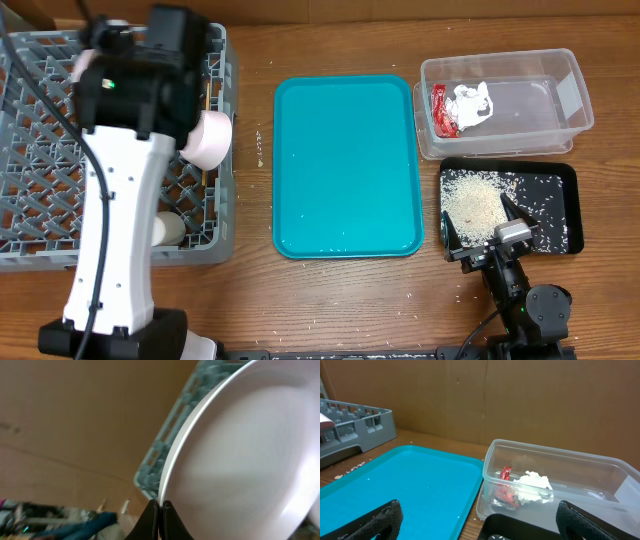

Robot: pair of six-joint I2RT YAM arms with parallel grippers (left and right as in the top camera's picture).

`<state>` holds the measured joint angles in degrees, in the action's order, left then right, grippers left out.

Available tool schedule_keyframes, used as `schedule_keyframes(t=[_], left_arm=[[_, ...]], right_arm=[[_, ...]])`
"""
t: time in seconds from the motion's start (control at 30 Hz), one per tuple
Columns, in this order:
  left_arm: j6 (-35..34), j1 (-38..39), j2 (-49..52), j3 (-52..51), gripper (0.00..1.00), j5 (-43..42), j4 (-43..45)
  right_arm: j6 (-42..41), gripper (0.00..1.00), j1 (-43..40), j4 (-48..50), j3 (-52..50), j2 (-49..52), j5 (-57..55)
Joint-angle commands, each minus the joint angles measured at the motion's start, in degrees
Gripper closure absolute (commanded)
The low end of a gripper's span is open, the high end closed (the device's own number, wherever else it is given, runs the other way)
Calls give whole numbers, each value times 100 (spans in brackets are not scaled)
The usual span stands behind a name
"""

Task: Sort waste into correct bins and load items into the dishwasher
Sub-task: 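Lift the large plate with left gripper and stand it in the rack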

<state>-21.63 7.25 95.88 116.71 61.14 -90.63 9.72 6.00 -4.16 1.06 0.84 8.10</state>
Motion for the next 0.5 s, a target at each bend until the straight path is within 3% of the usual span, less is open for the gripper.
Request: schedule_keyframes(t=[0.0,0.1,0.37,0.47], left_arm=[[2,-479,76,-267,96,603,284],[245,-960,116,-605,96,570,990],[2284,-1818,223,-1569,96,-317,3091],[2745,-2026,249,-1786,96,-450,3661]], right_arm=[[20,1,-7,20,-61,-66,-57],[20,0,-7,20,-61,-68,-57],[20,0,-7,20,-61,-68,-57],[20,0,-7,20,-61,-68,-57]])
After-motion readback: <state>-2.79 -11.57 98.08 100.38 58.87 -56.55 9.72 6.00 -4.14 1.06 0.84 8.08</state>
